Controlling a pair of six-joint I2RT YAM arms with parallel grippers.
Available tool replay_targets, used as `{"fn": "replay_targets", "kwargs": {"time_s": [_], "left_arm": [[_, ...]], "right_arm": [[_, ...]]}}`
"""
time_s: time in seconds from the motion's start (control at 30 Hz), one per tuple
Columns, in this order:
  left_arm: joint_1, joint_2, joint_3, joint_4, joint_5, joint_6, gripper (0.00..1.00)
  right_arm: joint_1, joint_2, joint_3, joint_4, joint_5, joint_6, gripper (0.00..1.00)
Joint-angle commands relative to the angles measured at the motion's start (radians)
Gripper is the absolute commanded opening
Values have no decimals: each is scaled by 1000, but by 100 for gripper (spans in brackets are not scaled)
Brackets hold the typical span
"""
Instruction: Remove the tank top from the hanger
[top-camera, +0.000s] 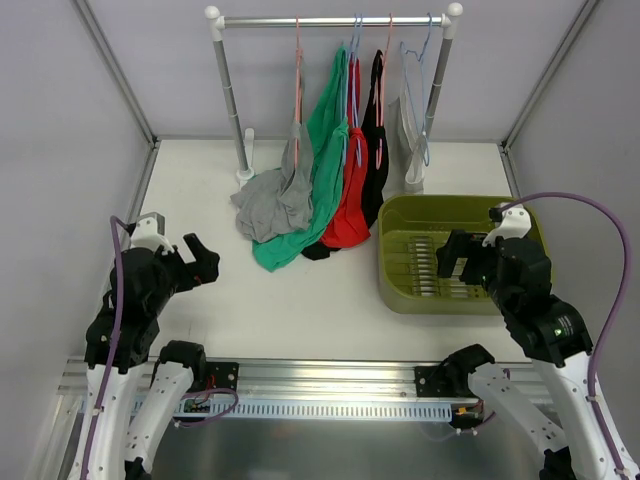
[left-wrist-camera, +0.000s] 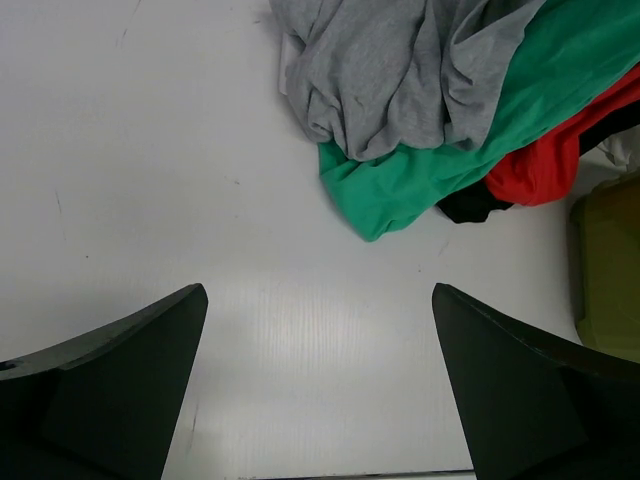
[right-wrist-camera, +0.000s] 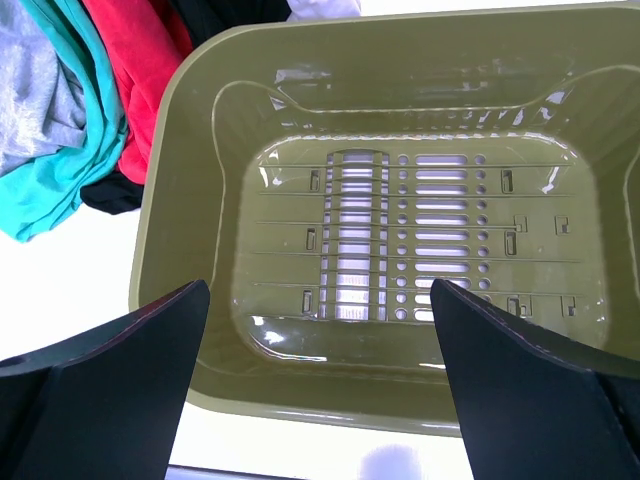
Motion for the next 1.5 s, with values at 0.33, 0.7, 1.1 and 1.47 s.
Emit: {"fn": "replay_targets", "kwargs": {"time_s": [0.33, 0.7, 1.1, 1.47], "left_arm": [[-12, 192, 202, 27, 112, -58, 99], [-294, 949, 1053, 25, -1, 51, 99], [-366, 1594, 1730, 113, -186, 261, 66], [-408, 1596, 1678, 194, -275, 287, 18]], "right_arm": [[3, 7, 17, 36, -74, 2, 99], [5, -49, 8, 16, -180, 9, 100], [3, -112, -24, 5, -401, 47, 99], [5, -152, -58, -25, -382, 27, 100]]}}
